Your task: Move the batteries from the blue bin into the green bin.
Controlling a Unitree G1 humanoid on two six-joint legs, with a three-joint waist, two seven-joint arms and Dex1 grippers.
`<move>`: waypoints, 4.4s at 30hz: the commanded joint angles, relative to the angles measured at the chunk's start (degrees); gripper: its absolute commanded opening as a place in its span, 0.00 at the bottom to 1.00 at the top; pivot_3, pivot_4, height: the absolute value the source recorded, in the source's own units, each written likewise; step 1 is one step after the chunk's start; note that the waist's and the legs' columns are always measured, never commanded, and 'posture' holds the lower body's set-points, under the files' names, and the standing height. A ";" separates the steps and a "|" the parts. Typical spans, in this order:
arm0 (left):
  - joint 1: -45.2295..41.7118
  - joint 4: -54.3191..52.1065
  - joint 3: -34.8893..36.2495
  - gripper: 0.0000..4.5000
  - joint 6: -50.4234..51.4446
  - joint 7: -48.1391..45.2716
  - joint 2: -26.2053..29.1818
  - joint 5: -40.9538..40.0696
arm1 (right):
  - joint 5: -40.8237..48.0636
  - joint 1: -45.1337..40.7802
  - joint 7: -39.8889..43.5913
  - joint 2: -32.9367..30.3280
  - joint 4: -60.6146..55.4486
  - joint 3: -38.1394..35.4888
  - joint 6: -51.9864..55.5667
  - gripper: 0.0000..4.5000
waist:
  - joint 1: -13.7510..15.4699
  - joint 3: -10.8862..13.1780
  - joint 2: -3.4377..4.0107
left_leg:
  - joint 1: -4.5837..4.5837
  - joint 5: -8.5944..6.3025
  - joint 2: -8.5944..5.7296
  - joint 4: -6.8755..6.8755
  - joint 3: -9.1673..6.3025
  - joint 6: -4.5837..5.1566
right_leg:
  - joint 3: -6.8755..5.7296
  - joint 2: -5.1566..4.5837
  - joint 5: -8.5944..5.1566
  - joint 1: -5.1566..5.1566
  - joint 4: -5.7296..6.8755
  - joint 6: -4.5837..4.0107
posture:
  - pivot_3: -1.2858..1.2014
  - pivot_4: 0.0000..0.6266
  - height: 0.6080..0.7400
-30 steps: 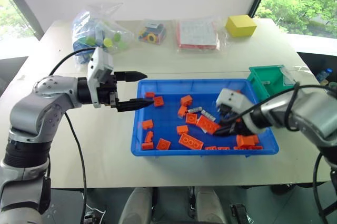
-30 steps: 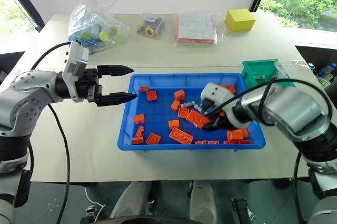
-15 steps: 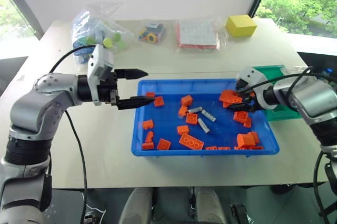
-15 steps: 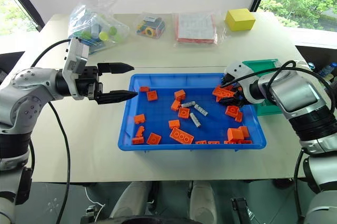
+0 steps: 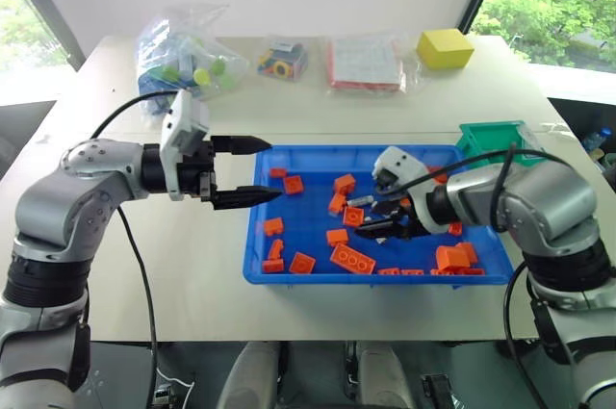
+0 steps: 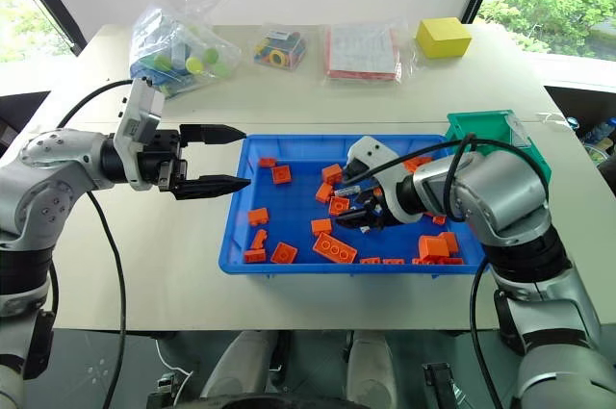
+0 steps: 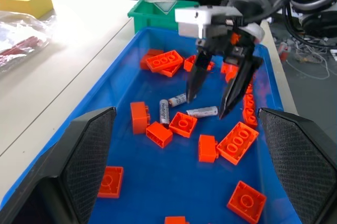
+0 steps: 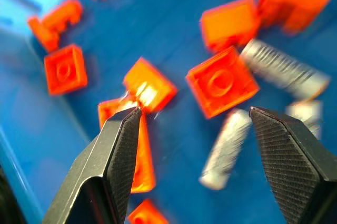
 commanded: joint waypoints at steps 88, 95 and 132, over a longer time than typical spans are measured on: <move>-3.11 -1.84 0.62 1.00 0.70 0.71 -0.49 -1.71 | -8.27 8.20 0.11 -4.54 9.92 2.25 -28.09 0.49 | -0.08 0.02 0.01 | 0.07 -0.01 0.07 -0.01 0.07 0.05 | 0.01 0.03 0.03 0.02 0.00 -0.02 | 0.52 0.24 0.64; -3.13 -1.81 0.61 1.00 0.61 0.89 -0.53 -1.83 | -5.05 6.47 0.58 -6.60 4.57 -3.00 -22.43 0.01 | -0.05 0.02 0.02 | 0.07 -0.01 0.07 -0.01 0.06 0.05 | 0.01 0.04 0.03 0.02 0.01 -0.02 | 0.52 0.24 0.64; -4.61 -0.53 0.21 1.00 -0.55 0.93 -2.00 -0.71 | -18.64 -3.18 27.57 -9.56 22.70 7.78 -62.59 0.74 | -1.32 0.03 0.02 | 0.07 -0.01 0.04 0.04 0.11 0.05 | 0.03 0.00 0.08 0.07 0.00 0.08 | 0.52 0.24 0.64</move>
